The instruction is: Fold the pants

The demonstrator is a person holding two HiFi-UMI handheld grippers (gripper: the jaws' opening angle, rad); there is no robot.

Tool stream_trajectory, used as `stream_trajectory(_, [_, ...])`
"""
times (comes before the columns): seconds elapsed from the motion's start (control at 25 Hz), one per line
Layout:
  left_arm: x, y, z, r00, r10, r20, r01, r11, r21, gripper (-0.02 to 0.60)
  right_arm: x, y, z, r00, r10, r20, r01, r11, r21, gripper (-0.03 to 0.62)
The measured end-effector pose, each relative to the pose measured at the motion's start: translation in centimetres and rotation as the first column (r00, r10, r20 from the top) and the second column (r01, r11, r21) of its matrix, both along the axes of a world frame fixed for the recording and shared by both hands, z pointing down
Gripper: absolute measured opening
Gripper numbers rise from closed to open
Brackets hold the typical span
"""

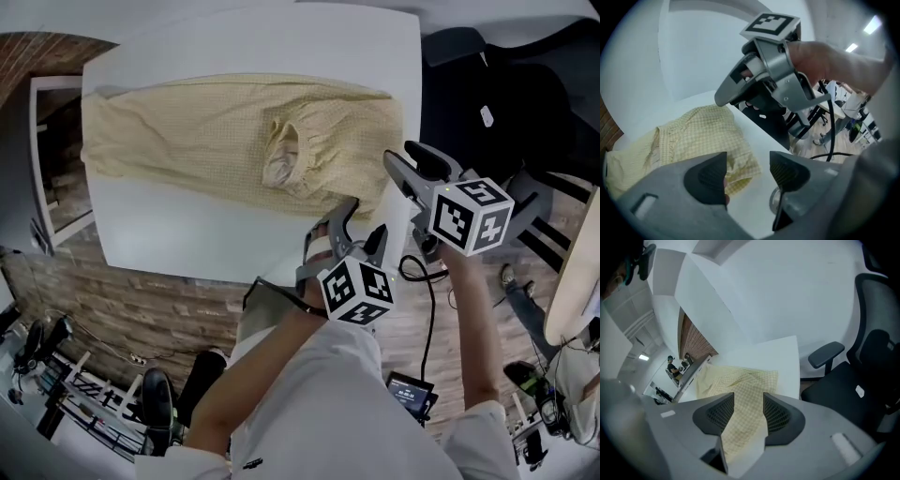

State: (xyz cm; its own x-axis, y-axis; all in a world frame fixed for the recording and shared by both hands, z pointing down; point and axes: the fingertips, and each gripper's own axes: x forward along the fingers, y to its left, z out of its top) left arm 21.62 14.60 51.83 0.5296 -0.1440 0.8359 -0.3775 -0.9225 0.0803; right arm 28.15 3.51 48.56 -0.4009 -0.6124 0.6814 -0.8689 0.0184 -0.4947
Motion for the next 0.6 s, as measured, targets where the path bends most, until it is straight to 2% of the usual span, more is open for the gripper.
stream_trajectory(0.12, [0.0,-0.1,1.6,0.998,-0.021,0.065,0.02,0.999,0.026,0.291,0.7,-1.0,0.9,0.996,0.024,0.09,-0.023,1.0,-0.014,0.239])
stream_trajectory(0.24, [-0.1,-0.5,2.6,0.992,-0.063,0.109,0.059,0.997,0.041,0.287,1.6,-2.0,1.9,0.991,0.043,0.129,-0.04,0.999,-0.027,0.258])
stream_trajectory(0.4, [-0.7,-1.0,3.5,0.981,-0.107,0.16,0.097,0.993,0.07,0.217,1.8,-3.1,3.4,0.983,0.049,0.177,-0.039,0.997,-0.061,0.285])
stream_trajectory(0.6, [-0.8,-1.4,3.6,0.977,-0.141,0.161,0.13,0.988,0.08,0.152,1.2,-3.9,4.5,0.975,0.044,0.218,-0.024,0.995,-0.097,0.287])
